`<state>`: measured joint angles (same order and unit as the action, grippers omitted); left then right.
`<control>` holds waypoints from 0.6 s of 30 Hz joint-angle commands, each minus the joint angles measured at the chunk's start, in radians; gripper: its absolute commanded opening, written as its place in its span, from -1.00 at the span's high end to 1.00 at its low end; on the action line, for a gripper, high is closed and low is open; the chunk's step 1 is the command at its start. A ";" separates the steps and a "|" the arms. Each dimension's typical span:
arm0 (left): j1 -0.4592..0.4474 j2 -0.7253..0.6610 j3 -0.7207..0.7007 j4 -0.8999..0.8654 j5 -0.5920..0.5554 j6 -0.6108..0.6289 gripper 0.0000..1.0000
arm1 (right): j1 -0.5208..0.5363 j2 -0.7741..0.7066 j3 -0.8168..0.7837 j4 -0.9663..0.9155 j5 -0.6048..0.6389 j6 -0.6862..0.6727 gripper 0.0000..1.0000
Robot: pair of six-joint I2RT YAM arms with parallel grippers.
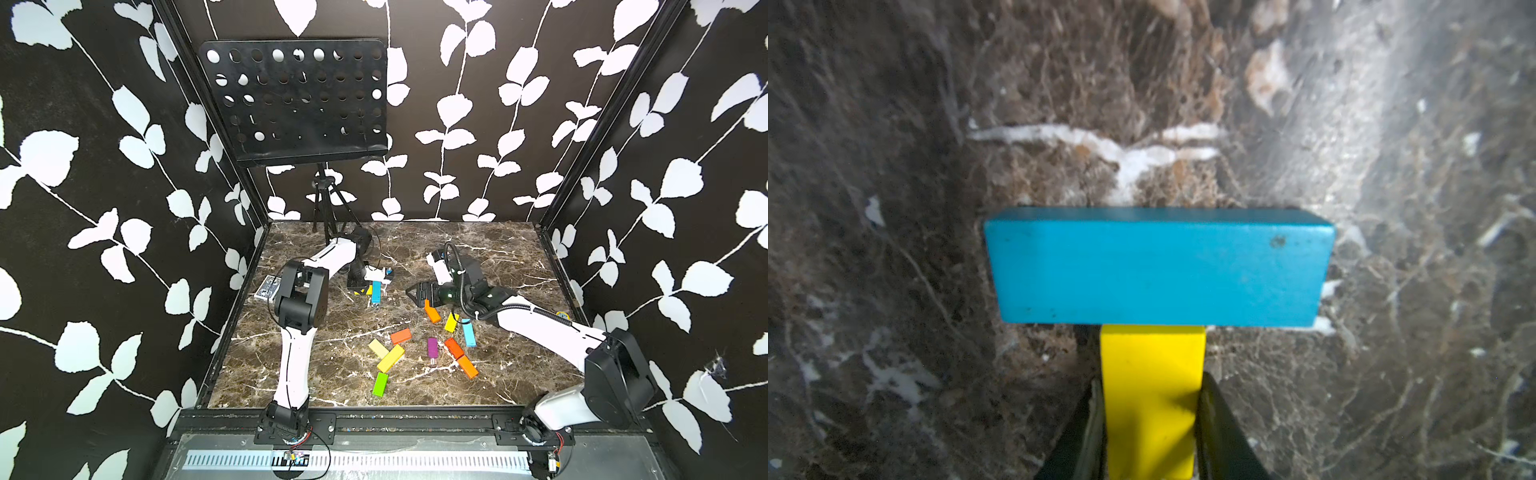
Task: Assemble the letter t with building blocks
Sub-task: Assemble the building block at the center of the board.
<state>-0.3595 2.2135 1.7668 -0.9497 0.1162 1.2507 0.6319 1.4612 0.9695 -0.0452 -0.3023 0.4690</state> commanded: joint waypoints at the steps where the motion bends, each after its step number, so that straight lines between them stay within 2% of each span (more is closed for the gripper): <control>1: -0.008 0.004 0.023 -0.044 0.018 -0.004 0.37 | -0.006 -0.025 -0.009 0.033 -0.009 0.004 -0.98; 18: -0.018 0.013 0.024 -0.053 -0.006 -0.005 0.35 | -0.006 -0.022 -0.011 0.042 -0.019 0.008 -0.99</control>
<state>-0.3706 2.2162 1.7676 -0.9707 0.1062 1.2491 0.6319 1.4609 0.9668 -0.0410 -0.3092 0.4713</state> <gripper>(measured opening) 0.330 0.993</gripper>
